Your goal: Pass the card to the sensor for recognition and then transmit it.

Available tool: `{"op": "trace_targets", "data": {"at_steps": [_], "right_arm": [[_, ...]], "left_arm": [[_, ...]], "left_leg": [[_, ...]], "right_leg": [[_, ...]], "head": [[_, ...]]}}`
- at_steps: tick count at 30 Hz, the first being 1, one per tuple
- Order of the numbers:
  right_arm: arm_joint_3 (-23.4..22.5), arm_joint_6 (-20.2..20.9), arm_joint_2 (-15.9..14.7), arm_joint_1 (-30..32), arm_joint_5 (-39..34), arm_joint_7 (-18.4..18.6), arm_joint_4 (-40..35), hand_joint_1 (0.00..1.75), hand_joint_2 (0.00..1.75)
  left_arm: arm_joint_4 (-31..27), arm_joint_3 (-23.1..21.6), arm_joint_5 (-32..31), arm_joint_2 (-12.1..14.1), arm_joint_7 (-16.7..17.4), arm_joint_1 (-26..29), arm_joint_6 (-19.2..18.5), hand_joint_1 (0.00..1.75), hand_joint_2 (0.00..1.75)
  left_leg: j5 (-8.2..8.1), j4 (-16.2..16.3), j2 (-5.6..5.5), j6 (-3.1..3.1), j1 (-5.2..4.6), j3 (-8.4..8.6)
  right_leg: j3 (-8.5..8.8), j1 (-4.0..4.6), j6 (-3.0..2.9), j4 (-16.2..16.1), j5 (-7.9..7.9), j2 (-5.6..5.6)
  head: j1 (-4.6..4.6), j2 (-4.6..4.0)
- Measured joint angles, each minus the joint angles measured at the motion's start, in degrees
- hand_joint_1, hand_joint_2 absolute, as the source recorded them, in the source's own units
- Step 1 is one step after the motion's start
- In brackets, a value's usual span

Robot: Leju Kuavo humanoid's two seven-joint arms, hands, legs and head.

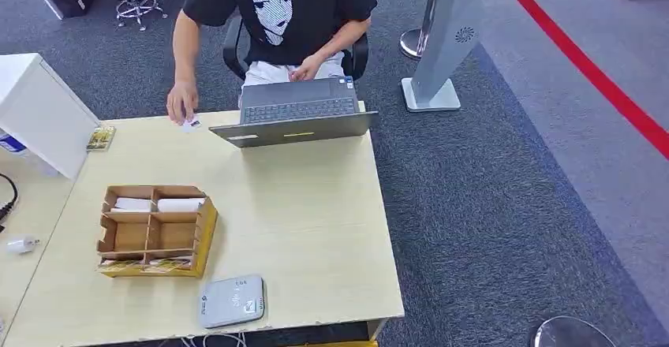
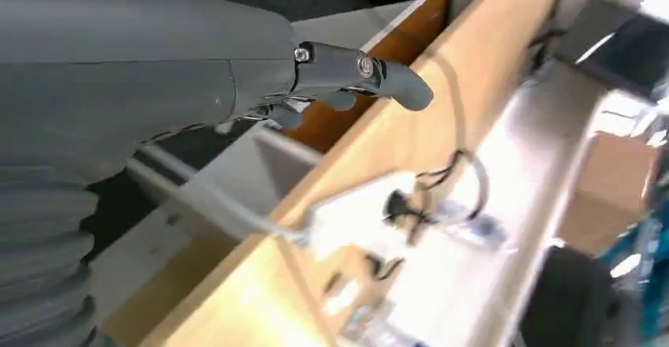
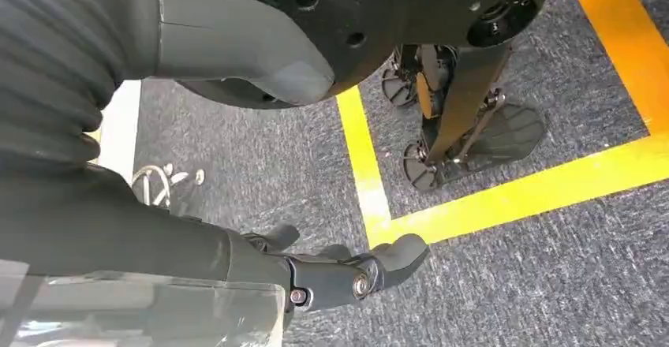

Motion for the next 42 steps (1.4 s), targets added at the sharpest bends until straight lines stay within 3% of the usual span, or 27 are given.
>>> {"op": "trace_targets", "data": {"at_steps": [3, 12, 15, 17, 19, 21, 23, 25, 27, 30, 37, 42], "right_arm": [[-0.02, 0.16, 0.00, -0.02, 0.26, -0.04, -0.02, 0.00, 1.75], [-0.02, 0.33, 0.00, -0.01, 0.72, -0.18, -0.04, 0.00, 1.75], [-0.02, 0.90, -0.07, -0.01, 1.64, -0.48, -0.20, 0.00, 1.75], [-0.13, 1.36, -0.11, -0.02, 2.66, -0.57, -0.35, 0.00, 1.75], [-1.20, 1.31, -0.11, -0.19, 4.29, -0.61, -0.50, 0.00, 1.75], [-2.81, 0.77, -0.09, -0.44, 4.98, -0.33, -0.52, 0.00, 1.75], [-3.91, -0.44, 0.00, -0.73, 4.85, 0.48, -0.50, 0.00, 1.75], [-5.02, -1.26, 0.04, -1.11, 4.72, 1.20, -0.33, 0.00, 1.75], [-5.92, -1.79, 0.11, -1.55, 4.61, 1.79, -0.22, 0.00, 1.75], [-6.69, -1.83, 0.17, -2.14, 4.63, 2.25, 0.09, 0.00, 1.75], [-6.86, -1.83, 0.17, -2.22, 4.68, 2.32, 0.13, 0.00, 1.75], [-7.56, -1.72, 0.17, -2.43, 4.87, 2.45, 0.31, 0.00, 1.75]], "left_arm": [[-0.02, 0.49, 0.75, 1.91, -0.07, -0.11, 0.04, 0.00, 1.75], [-0.26, 0.51, 2.01, 3.69, -0.07, -0.38, 0.24, 0.00, 1.75], [-1.79, 0.53, 5.69, 4.81, -0.09, -0.36, 1.53, 0.00, 1.75], [-5.01, 0.53, 3.95, 5.43, -0.11, -0.34, 3.08, 0.00, 1.75], [-9.54, 0.53, -0.38, 4.85, -0.13, -0.51, 5.56, 0.00, 1.75], [-17.56, 0.40, -7.48, 3.18, -0.11, -0.79, 12.71, 0.00, 1.75], [-24.76, -0.79, -10.01, 1.11, -0.15, -0.61, 21.15, 0.00, 1.75], [-31.37, -4.09, -11.58, -0.63, -0.15, 0.47, 30.42, 0.00, 1.75], [-36.66, -8.14, -12.93, -1.87, -0.15, 1.69, 36.53, 0.00, 1.75], [-42.46, -12.86, -15.60, -3.55, -0.15, 2.59, 42.39, 0.00, 1.75], [-43.65, -13.84, -16.17, -3.82, -0.15, 2.67, 43.30, 0.00, 1.75], [-49.73, -18.79, -19.14, -4.94, -0.15, 2.78, 45.24, 0.00, 1.75]], "left_leg": [[0.00, 0.00, -0.04, 0.00, 0.00, -0.04], [0.00, 0.00, -0.04, 0.00, -0.02, -0.05], [0.00, 0.00, -0.04, 0.00, 0.00, -0.05], [0.00, 0.00, -0.06, 0.00, 0.00, -0.04], [0.00, 0.00, -0.08, 0.00, 0.00, -0.04], [0.00, 0.00, -0.06, 0.00, 0.05, -0.03], [0.00, 0.00, -0.05, 0.00, -0.04, 0.00], [0.00, 0.03, -0.05, 0.00, -0.02, 0.01], [0.00, 0.03, -0.08, 0.01, -0.05, 0.01], [0.00, 0.03, -0.08, 0.01, -0.04, 0.03], [0.00, 0.03, -0.07, 0.01, -0.04, 0.03], [0.01, 0.03, -0.07, 0.00, -0.02, 0.05]], "right_leg": [[0.00, 0.00, 0.00, 0.00, -0.01, -0.05], [0.04, -0.01, 0.00, 0.00, 0.00, -0.03], [0.04, 0.00, 0.00, 0.00, 0.00, -0.03], [0.02, 0.00, 0.00, 0.00, -0.01, -0.05], [0.02, 0.00, -0.01, 0.00, -0.01, -0.07], [0.02, 0.03, -0.01, 0.00, 0.00, -0.04], [0.02, 0.01, -0.01, 0.00, 0.01, -0.04], [0.04, 0.00, 0.00, -0.03, 0.01, -0.04], [0.06, 0.00, 0.00, -0.04, 0.01, -0.07], [0.09, -0.02, 0.00, -0.03, 0.03, -0.06], [0.09, -0.02, 0.00, -0.03, 0.03, -0.06], [0.09, -0.01, -0.01, -0.02, 0.02, -0.04]], "head": [[0.02, 0.00], [0.04, 0.00], [0.09, 0.00], [0.04, 0.00], [0.02, 0.00], [-0.02, 0.00], [0.09, 0.00], [0.06, 0.00], [0.15, 0.00], [0.15, 0.00], [0.15, 0.00], [0.13, 0.00]]}}
